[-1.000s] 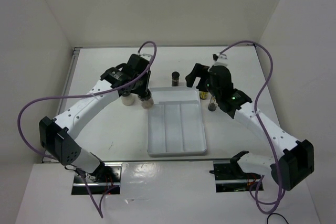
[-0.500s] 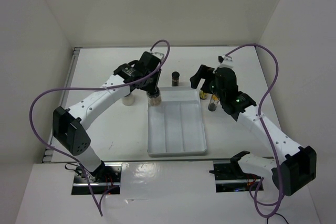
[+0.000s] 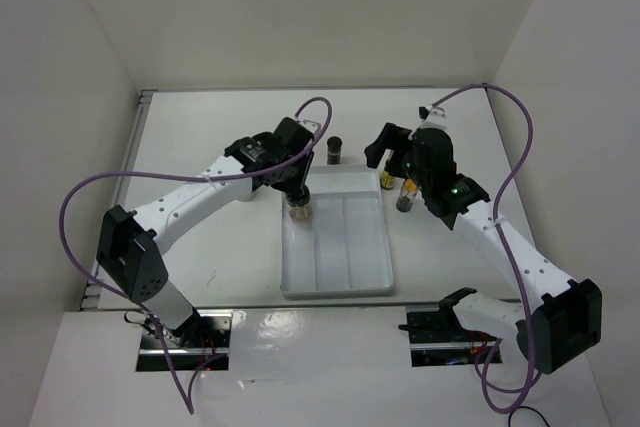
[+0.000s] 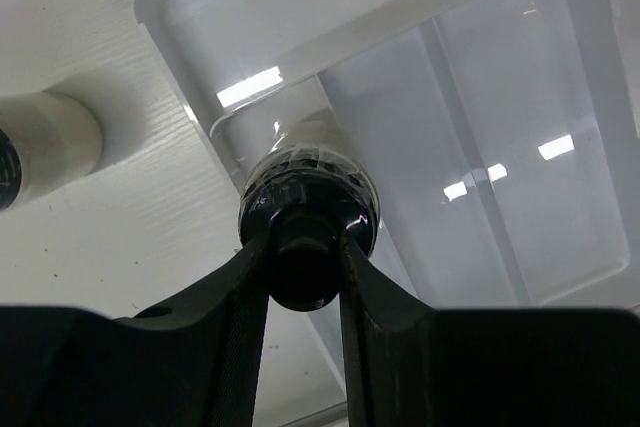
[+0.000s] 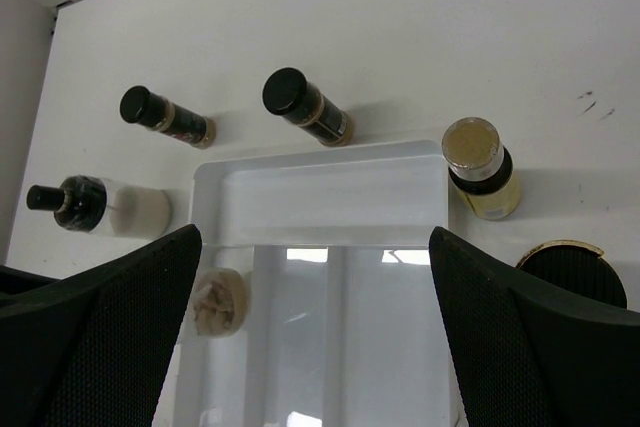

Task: Organize the condiment bottles

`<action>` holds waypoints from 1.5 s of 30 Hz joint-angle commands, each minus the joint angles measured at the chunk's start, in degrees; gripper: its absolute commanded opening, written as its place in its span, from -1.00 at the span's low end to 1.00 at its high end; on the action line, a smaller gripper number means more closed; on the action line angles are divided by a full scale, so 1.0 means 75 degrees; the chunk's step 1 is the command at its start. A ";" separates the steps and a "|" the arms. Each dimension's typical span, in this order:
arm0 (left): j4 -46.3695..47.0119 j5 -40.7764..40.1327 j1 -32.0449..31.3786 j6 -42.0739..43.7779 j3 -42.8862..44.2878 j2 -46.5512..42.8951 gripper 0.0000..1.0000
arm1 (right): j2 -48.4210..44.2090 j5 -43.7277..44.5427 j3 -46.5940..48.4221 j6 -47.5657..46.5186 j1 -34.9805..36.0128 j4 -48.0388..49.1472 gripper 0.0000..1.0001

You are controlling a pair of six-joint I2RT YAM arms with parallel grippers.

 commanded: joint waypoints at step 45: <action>0.0519 -0.1043 -0.0085 -0.0384 -0.0468 0.0204 0.26 | 0.0117 -0.0191 -0.0289 0.0034 -0.0055 0.0222 0.97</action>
